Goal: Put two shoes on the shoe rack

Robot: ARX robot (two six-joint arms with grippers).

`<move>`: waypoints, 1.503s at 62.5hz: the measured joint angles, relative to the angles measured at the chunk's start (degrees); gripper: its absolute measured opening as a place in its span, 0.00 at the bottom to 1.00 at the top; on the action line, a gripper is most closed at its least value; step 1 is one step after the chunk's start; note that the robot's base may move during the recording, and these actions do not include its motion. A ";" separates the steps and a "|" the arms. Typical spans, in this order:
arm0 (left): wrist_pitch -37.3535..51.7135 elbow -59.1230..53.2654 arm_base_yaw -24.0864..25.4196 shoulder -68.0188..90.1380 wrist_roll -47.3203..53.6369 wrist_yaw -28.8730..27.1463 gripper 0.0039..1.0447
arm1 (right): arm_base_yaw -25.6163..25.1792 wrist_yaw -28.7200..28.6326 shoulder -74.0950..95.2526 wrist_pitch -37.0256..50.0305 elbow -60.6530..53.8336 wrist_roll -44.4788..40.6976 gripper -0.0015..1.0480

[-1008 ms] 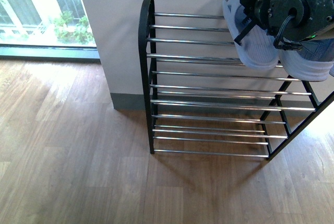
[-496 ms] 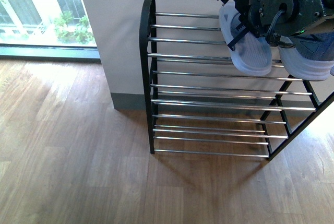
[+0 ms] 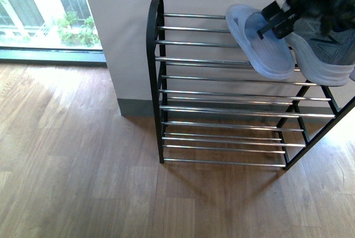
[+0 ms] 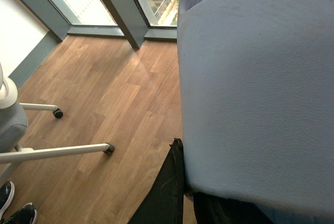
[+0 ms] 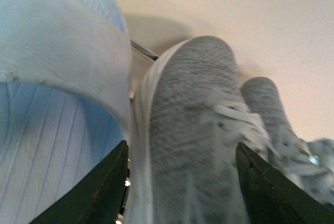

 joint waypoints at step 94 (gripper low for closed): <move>0.00 0.00 0.00 0.00 0.00 0.00 0.01 | -12.52 -26.56 -69.13 27.15 -68.08 28.46 0.01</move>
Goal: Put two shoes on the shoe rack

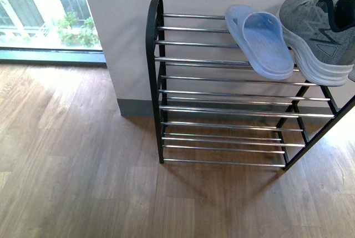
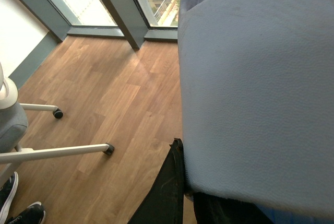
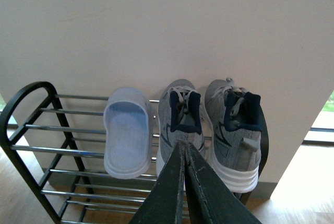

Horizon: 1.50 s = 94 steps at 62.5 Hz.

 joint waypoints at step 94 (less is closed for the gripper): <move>0.00 0.00 0.00 0.00 0.00 0.00 0.01 | 0.00 0.02 -40.52 -32.35 -6.36 0.02 0.01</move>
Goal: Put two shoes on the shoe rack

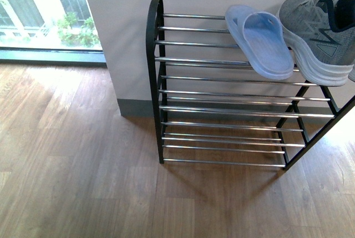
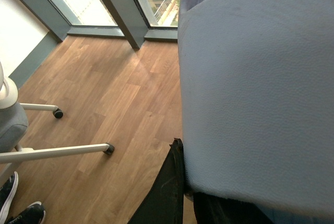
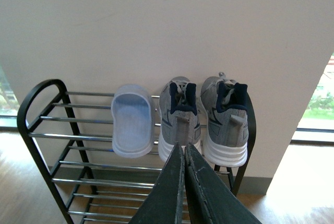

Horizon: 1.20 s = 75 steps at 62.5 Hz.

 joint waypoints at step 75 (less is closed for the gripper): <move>0.00 -0.02 0.15 -0.04 0.00 -0.02 0.01 | 0.00 -0.20 -12.70 -12.94 0.00 0.00 0.77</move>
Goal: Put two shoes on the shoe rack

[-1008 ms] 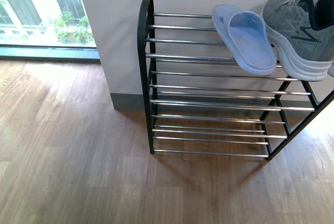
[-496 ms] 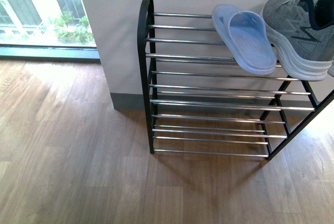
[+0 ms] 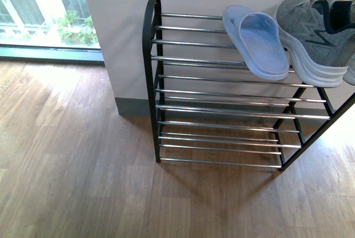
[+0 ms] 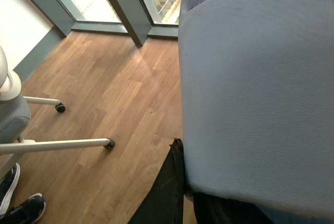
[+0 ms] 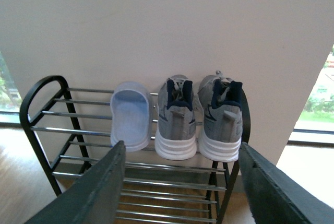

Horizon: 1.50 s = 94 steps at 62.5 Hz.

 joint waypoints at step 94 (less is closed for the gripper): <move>-27.67 103.25 -4.66 98.62 4.46 20.55 0.02 | 0.02 0.33 -0.04 -0.09 0.00 0.17 0.91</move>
